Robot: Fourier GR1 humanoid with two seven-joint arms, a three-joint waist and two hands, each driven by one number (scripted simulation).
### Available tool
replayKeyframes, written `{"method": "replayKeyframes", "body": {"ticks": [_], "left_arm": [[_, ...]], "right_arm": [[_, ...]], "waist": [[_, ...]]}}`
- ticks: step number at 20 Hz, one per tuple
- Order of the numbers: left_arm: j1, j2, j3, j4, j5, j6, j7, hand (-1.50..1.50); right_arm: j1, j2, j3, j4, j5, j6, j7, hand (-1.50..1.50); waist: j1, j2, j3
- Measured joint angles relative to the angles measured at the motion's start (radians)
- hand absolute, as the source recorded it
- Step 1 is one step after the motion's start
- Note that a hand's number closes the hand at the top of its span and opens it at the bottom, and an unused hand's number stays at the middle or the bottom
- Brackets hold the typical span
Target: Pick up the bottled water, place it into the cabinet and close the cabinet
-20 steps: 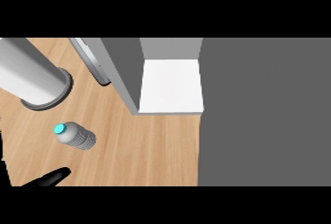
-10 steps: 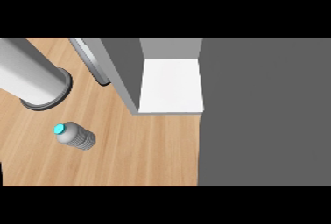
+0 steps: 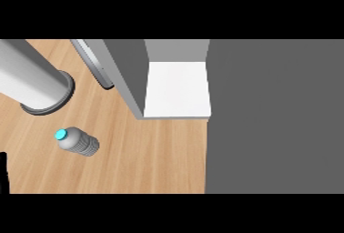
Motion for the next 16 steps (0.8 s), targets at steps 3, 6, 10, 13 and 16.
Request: {"method": "replayKeyframes", "body": {"ticks": [3, 6, 10, 13, 16], "left_arm": [[-0.001, 0.001, 0.015, 0.032, 0.017, 0.007, -0.033, -1.50], [0.012, -0.001, 0.023, 0.053, 0.034, 0.013, -0.049, -1.50], [-0.019, -0.003, 0.088, 0.126, 0.094, 0.014, -0.064, -1.50], [-0.033, -0.005, 0.147, 0.190, 0.180, -0.015, -0.118, -1.50], [-0.058, -0.006, 0.206, 0.263, 0.254, -0.037, -0.156, -1.50]], "right_arm": [[0.026, 0.005, -0.003, 0.000, 0.002, 0.017, -0.029, -1.50], [0.064, 0.005, -0.019, -0.002, -0.001, 0.040, -0.062, -1.50], [0.118, 0.007, -0.019, -0.004, -0.002, 0.071, -0.102, -1.50], [0.153, 0.012, -0.011, -0.004, 0.000, 0.090, -0.131, -1.50], [0.183, 0.008, -0.022, -0.005, -0.002, 0.109, -0.160, -1.50]], "waist": [[0.000, 0.000, 0.000], [-0.002, 0.000, 0.000], [-0.006, 0.000, -0.001], [-0.005, 0.000, -0.002], [-0.006, 0.000, -0.002]]}}
